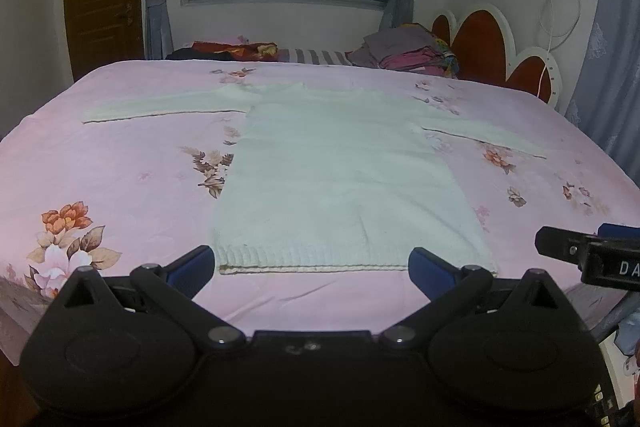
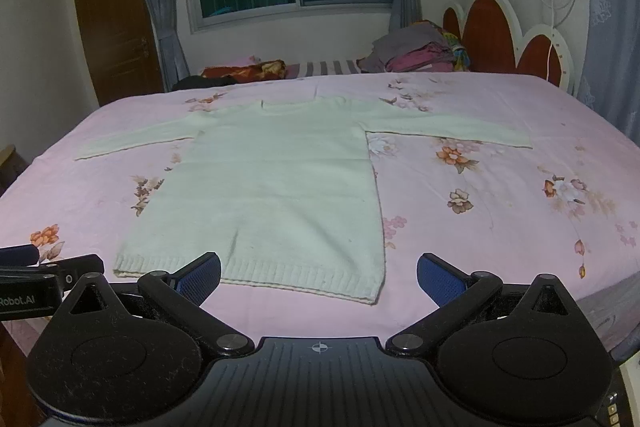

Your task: Fold small clothes

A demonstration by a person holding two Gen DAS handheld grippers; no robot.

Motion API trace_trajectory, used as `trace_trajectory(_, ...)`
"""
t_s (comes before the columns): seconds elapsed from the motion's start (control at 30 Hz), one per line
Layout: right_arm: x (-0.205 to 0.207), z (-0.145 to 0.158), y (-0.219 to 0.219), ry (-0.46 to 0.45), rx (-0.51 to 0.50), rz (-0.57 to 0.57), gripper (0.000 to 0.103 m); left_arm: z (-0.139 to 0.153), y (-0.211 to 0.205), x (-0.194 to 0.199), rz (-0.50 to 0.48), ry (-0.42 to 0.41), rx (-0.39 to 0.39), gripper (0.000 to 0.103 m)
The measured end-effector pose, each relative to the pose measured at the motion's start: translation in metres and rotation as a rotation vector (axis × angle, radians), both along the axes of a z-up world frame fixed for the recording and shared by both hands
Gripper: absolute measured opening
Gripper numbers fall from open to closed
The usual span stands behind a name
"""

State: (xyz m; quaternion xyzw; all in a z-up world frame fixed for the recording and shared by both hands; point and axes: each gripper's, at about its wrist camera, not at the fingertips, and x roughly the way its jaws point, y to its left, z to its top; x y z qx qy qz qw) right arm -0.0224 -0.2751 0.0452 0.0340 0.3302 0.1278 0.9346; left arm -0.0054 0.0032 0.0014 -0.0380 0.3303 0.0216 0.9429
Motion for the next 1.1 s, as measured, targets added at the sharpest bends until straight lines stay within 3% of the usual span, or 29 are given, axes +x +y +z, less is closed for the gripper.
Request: trace_trajectory(1.1, -0.0009, 0.0009, 0.0023, 0.001, 0.015, 0.002, 0.103, -0.0028, -0.0019, -0.0024, -0.001, 0.001, 0.004, 0.103)
